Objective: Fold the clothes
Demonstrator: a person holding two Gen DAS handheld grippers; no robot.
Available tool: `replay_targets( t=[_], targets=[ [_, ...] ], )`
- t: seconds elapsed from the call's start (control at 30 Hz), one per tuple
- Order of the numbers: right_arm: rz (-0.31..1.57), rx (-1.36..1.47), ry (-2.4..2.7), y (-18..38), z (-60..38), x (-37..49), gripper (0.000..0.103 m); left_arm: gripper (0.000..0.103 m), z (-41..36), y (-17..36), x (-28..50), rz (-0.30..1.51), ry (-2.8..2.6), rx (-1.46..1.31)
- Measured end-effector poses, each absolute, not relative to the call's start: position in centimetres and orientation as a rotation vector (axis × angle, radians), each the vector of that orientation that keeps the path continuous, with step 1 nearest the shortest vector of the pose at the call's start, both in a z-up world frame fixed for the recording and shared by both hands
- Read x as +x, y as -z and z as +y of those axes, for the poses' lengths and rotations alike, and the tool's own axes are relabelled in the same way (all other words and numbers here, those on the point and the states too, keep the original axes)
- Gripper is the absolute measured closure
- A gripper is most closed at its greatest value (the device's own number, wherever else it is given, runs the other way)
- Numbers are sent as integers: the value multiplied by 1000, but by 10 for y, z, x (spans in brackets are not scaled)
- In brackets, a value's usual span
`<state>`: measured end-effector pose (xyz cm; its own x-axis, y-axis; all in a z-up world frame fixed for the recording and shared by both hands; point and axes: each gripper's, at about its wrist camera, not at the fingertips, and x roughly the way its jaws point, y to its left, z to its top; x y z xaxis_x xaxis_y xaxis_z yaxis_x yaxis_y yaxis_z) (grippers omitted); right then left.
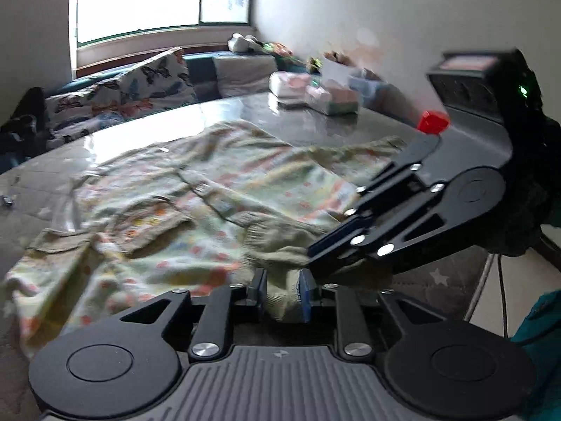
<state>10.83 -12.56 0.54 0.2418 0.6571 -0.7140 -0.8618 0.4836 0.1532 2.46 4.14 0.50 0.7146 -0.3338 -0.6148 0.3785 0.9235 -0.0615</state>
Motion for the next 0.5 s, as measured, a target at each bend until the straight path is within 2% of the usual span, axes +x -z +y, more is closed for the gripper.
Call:
replay_targets(
  t=[0.17, 0.3, 0.43, 0.5],
  targets=[
    [752, -252, -1008, -19, -130, 119, 69, 75, 70, -16, 34, 621, 225, 40],
    [784, -234, -968, -2, -123, 133, 66, 72, 97, -15, 58, 614, 20, 6],
    [782, -249, -957, 8, -117, 132, 54, 65, 112, -6, 85, 617, -115, 29],
    [779, -258, -952, 13, -115, 131, 51, 65, 115, 1, 97, 637, -145, 44]
  ],
)
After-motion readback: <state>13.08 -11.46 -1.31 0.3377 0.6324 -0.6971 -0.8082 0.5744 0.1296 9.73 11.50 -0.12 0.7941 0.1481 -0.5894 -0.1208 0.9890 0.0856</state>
